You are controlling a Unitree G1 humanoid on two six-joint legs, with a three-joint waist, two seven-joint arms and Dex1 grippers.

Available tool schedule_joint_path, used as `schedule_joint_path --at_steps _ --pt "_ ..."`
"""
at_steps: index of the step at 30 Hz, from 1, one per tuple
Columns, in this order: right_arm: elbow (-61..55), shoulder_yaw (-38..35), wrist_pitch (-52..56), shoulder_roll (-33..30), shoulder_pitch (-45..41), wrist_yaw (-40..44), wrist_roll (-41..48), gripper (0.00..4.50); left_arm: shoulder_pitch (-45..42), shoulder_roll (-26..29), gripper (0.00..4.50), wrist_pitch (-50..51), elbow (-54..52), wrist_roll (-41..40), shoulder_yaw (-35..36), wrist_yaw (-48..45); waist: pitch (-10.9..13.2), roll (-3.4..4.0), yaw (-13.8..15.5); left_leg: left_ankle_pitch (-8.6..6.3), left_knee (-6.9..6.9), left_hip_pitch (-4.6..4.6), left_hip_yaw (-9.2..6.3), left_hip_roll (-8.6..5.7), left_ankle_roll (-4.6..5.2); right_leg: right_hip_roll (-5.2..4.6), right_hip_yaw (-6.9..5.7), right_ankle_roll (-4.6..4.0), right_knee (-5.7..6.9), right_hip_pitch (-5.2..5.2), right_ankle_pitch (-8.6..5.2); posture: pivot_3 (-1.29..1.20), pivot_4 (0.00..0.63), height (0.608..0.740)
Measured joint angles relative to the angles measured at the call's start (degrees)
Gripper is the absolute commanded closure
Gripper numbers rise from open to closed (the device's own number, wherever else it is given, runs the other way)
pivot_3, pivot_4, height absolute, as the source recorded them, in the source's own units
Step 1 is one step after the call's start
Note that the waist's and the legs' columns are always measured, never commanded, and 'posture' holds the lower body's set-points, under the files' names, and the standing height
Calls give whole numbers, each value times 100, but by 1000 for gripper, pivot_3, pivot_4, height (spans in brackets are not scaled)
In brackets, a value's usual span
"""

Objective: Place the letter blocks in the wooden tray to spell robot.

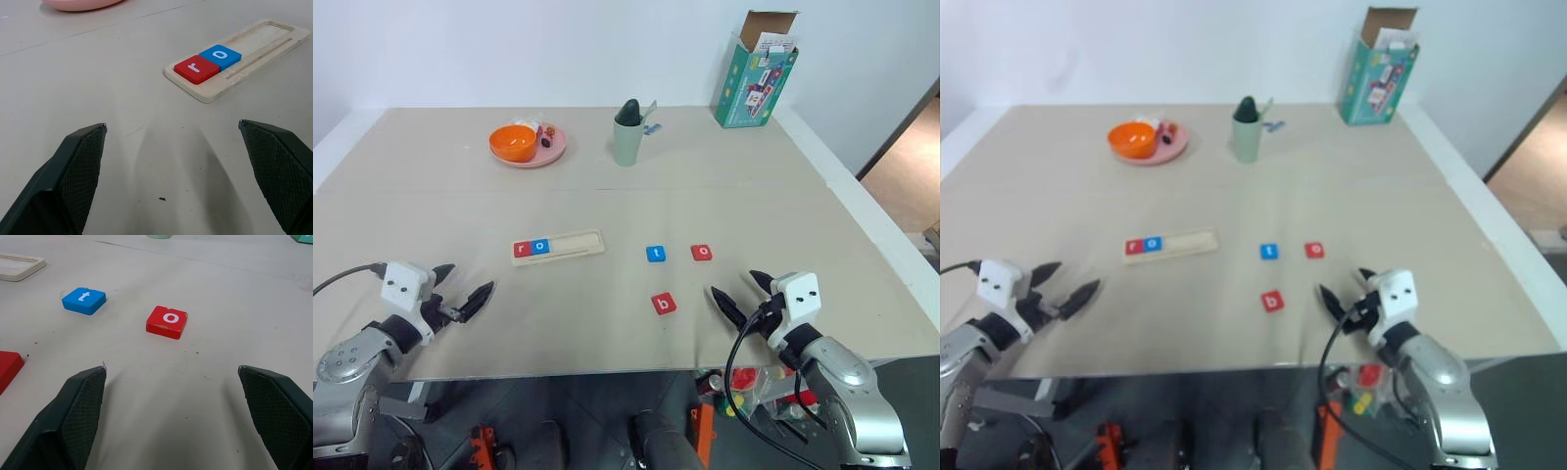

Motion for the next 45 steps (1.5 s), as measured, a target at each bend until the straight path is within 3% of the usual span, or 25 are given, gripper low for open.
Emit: schedule_joint_path --at_steps 17,21,25,32,38,45 --pt "-145 -112 518 -136 -43 13 315 38 19 -17 0 185 -192 -264 -76 -375 0 0 0 0 0 0 0 -1 0 1 1 -1 0 -1 0 0 150 740" --pt "-126 -51 312 -454 -366 795 599 38 -264 653 0 85 123 -15 -484 -1096 5 2 -7 0 -1 -1 -1 -1 0 3 0 -3 0 -6 1 0 150 740" --pt "-141 230 336 -890 -1111 1921 1073 38 -1433 1266 0 -92 1089 143 -883 -2069 5 1 -16 2 1 1 -4 -1 3 3 -6 -6 -1 -4 3 0 150 740" --pt "499 971 87 -1074 -2136 2975 949 38 -3665 1336 0 -485 2901 772 -1996 -3319 5 0 6 3 6 -25 -4 -7 5 5 -9 6 -1 -10 5 0 150 740" --pt "887 1230 -181 -846 -2824 3068 725 38 -5158 974 0 -1076 4525 1353 -2652 -4116 5 0 14 -19 -3 -30 -16 -6 23 13 -13 45 6 -15 1 0 150 740" --pt "792 1370 -177 -590 -2879 2821 600 38 -5876 529 0 -1556 6022 1716 -2781 -4352 5 0 16 -28 -1 -40 -24 -6 36 12 -20 38 8 -18 -6 0 150 740"
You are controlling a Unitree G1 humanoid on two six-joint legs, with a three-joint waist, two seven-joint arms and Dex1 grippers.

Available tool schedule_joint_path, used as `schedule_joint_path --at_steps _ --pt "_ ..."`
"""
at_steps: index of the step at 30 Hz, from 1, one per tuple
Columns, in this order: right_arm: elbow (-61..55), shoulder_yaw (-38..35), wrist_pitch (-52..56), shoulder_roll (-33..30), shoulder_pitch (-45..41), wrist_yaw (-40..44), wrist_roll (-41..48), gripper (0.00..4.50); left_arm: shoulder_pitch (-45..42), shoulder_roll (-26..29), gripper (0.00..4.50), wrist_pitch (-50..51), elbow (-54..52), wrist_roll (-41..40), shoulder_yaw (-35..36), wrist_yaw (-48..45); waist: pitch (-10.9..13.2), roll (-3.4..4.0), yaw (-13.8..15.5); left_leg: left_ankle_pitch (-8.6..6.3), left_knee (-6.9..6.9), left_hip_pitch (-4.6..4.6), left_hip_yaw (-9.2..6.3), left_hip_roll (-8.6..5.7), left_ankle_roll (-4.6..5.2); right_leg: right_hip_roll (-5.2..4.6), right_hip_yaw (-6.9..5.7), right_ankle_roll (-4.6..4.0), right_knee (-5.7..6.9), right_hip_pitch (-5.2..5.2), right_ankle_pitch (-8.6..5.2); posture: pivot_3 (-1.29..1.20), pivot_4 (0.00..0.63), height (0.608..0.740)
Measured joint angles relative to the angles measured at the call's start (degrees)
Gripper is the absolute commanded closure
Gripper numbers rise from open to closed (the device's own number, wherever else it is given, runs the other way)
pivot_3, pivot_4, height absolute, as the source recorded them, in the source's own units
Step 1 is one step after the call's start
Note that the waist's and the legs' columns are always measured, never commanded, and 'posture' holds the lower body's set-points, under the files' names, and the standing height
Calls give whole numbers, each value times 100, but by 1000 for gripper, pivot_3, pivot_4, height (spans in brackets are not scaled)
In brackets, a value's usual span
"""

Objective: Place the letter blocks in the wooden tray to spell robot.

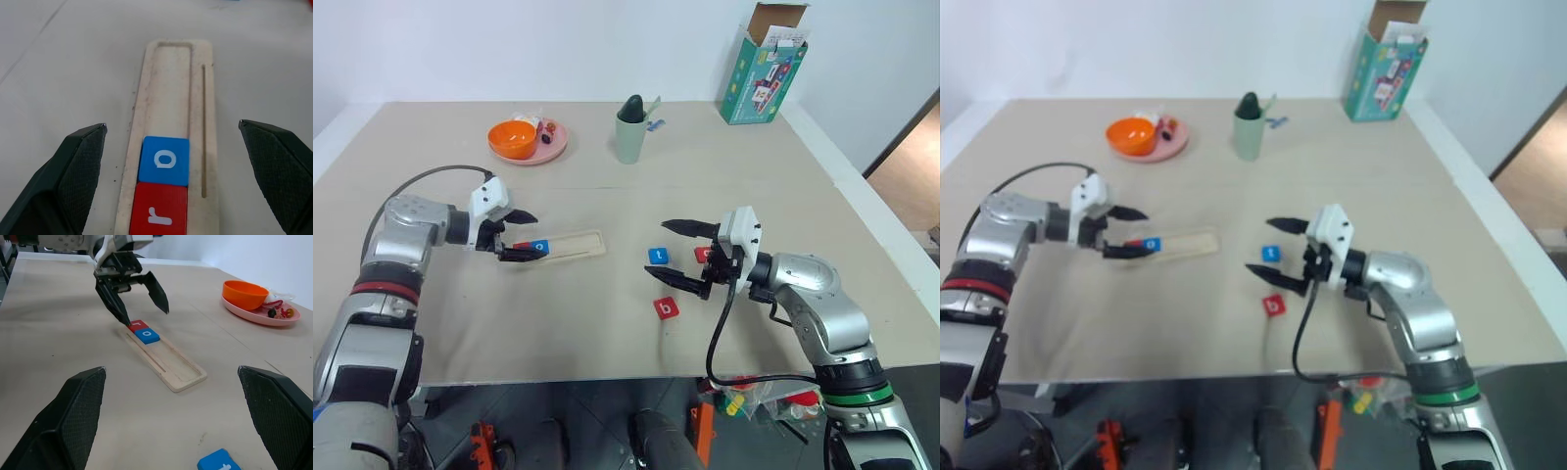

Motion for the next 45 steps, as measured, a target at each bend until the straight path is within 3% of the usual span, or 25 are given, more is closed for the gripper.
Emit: schedule_joint_path --at_steps 15,44,45 --pt "-137 103 2 112 217 -206 -37 38 -681 -560 0 -719 1397 720 -135 57 0 0 12 3 18 -5 -14 -2 -5 0 -8 11 6 3 9 0 150 740" --pt "-545 57 9 -92 664 -453 -40 38 -751 -620 0 -780 2056 1109 44 498 -1 -1 7 8 24 11 -23 -2 -9 4 -11 6 30 11 12 0 150 740" --pt "-555 53 9 -95 668 -456 -40 11 -751 -620 257 -767 2060 1108 61 494 -1 -1 4 8 24 12 -23 -2 -8 4 -11 6 31 11 12 0 150 740"
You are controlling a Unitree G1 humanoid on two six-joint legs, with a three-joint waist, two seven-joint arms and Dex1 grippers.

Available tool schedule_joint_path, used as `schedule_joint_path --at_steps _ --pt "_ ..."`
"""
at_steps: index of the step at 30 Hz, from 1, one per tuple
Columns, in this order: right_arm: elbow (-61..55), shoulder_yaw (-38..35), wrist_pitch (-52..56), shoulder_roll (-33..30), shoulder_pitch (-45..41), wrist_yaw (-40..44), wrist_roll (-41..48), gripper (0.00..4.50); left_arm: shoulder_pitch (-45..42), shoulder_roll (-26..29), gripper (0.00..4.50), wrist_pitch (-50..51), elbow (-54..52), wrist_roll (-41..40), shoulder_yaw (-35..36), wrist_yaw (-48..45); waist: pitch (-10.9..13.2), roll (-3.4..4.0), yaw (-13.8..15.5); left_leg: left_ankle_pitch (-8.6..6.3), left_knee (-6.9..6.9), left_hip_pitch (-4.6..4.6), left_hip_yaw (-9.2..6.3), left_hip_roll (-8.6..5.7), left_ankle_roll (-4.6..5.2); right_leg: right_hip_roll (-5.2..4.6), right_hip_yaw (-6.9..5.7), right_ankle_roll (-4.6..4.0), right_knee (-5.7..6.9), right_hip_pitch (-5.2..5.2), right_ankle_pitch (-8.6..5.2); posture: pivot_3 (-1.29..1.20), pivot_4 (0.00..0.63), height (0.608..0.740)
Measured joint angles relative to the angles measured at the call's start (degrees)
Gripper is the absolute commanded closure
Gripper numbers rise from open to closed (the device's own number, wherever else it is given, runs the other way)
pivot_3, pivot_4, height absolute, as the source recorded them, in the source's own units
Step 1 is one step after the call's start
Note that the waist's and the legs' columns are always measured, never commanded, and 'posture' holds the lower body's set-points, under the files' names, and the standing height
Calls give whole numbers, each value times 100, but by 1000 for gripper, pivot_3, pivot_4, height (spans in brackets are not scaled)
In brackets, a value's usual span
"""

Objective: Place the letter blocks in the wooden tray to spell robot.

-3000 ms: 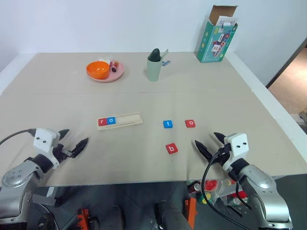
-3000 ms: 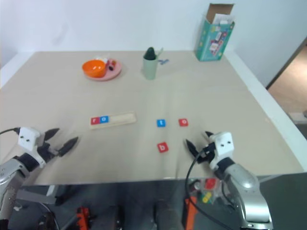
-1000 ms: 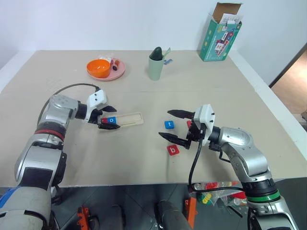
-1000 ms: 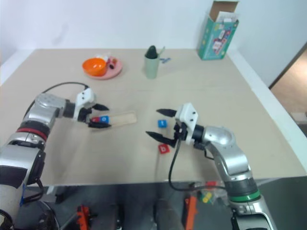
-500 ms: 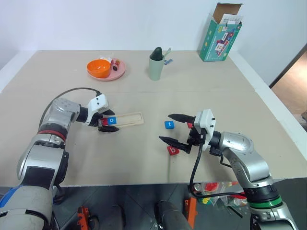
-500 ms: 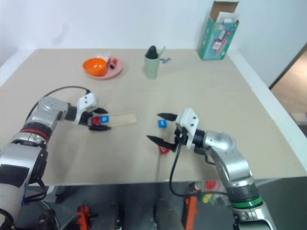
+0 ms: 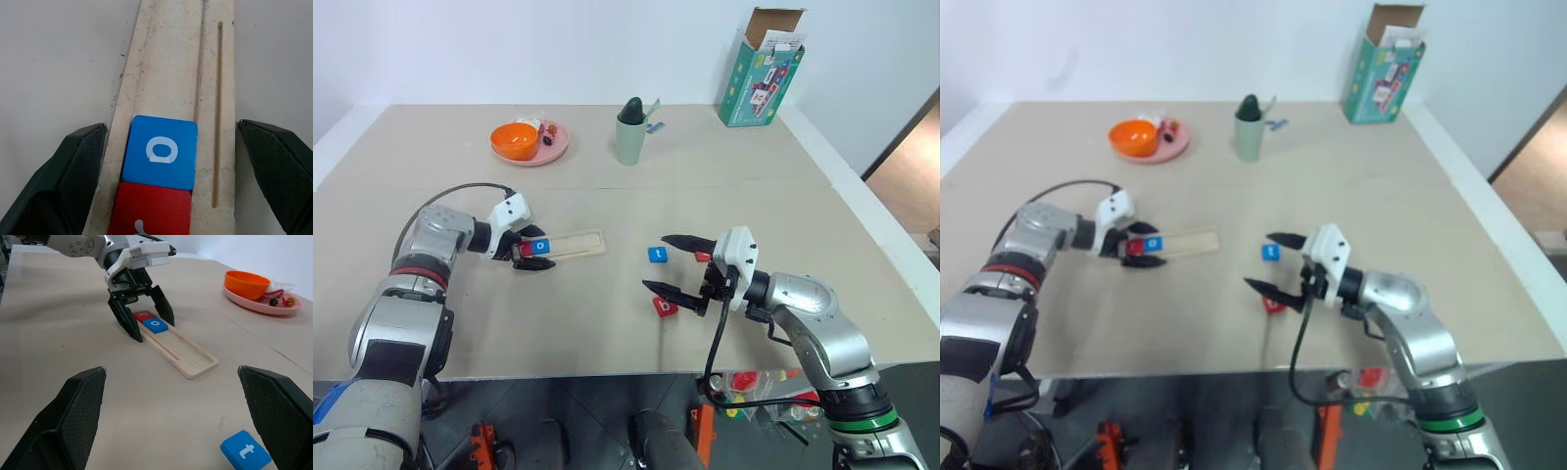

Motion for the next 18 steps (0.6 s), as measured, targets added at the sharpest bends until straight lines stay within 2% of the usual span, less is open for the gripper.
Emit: schedule_joint_path --at_steps 4,18 --pt "-33 -1 8 -7 18 -16 0 0 0 11 1307 87 12 5 57 -5 0 0 -8 0 0 5 0 0 0 2 2 -2 7 0 -1 0 150 740" --pt "-10 8 56 2 -21 2 -2 0 98 91 1308 -184 -155 75 9 -408 0 0 -12 0 -2 4 0 0 0 2 2 -3 9 0 -6 0 150 740"
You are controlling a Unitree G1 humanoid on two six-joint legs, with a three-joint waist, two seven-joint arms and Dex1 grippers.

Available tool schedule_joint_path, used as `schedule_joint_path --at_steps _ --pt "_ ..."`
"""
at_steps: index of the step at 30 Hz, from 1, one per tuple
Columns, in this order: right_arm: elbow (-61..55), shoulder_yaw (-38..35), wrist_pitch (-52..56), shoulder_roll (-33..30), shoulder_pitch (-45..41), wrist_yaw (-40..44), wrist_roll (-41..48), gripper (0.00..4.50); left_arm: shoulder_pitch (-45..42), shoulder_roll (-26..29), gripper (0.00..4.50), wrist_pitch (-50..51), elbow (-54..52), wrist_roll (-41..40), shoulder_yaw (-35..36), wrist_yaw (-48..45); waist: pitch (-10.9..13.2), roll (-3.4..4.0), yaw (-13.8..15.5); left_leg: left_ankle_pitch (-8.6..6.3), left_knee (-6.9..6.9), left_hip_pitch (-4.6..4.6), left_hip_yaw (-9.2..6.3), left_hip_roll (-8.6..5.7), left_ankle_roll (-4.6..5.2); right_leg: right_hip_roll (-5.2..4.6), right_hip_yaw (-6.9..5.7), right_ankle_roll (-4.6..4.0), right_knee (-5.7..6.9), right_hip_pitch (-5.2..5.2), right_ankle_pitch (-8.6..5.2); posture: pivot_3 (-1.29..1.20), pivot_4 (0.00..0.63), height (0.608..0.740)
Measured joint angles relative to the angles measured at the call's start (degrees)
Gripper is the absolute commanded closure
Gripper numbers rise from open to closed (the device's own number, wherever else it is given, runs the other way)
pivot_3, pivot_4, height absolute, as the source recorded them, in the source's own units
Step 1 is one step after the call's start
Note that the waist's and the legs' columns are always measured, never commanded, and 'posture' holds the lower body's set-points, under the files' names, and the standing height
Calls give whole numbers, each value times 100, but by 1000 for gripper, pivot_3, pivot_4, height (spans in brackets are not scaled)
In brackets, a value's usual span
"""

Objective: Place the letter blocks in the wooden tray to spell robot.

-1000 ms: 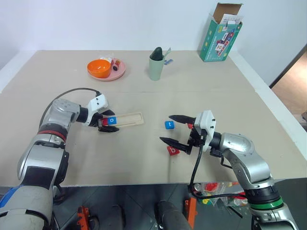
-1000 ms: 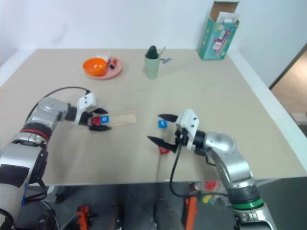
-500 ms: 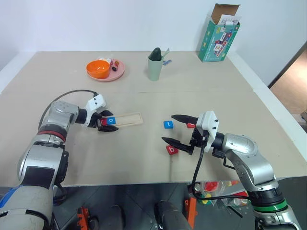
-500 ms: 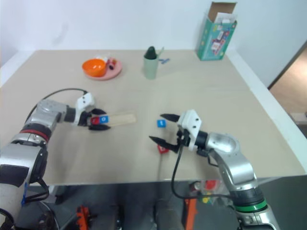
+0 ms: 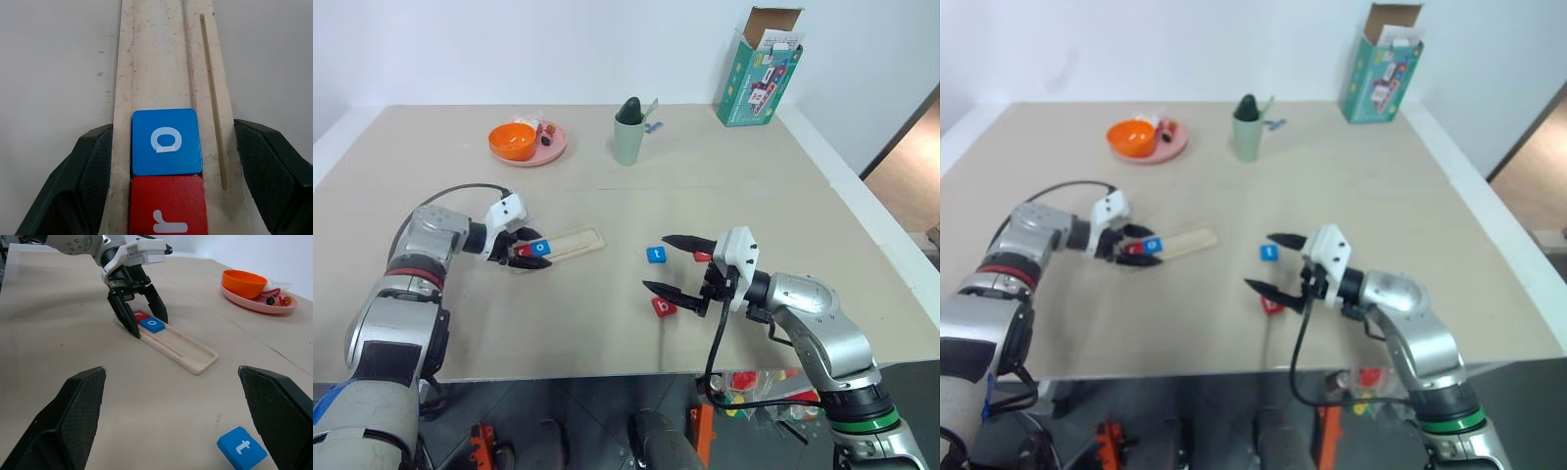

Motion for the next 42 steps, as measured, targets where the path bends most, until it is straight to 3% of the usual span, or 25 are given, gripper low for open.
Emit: schedule_joint_path --at_steps 12,29,42 --pt "110 60 -12 80 -90 34 -26 0 691 -238 1308 -158 -1705 -159 -333 -956 0 0 16 1 9 -1 -1 0 -1 -2 0 0 9 1 0 0 150 740" --pt "339 79 -71 185 -149 153 -154 0 1675 -180 1308 1594 -4212 -323 -636 -668 0 0 0 2 31 11 -2 0 0 1 3 -6 41 4 -3 0 150 740" --pt "390 81 -79 188 -211 266 -171 0 1935 -45 1308 1949 -4720 -454 -709 -459 -1 1 -2 2 35 19 -3 1 0 1 3 -10 41 12 -5 0 150 740"
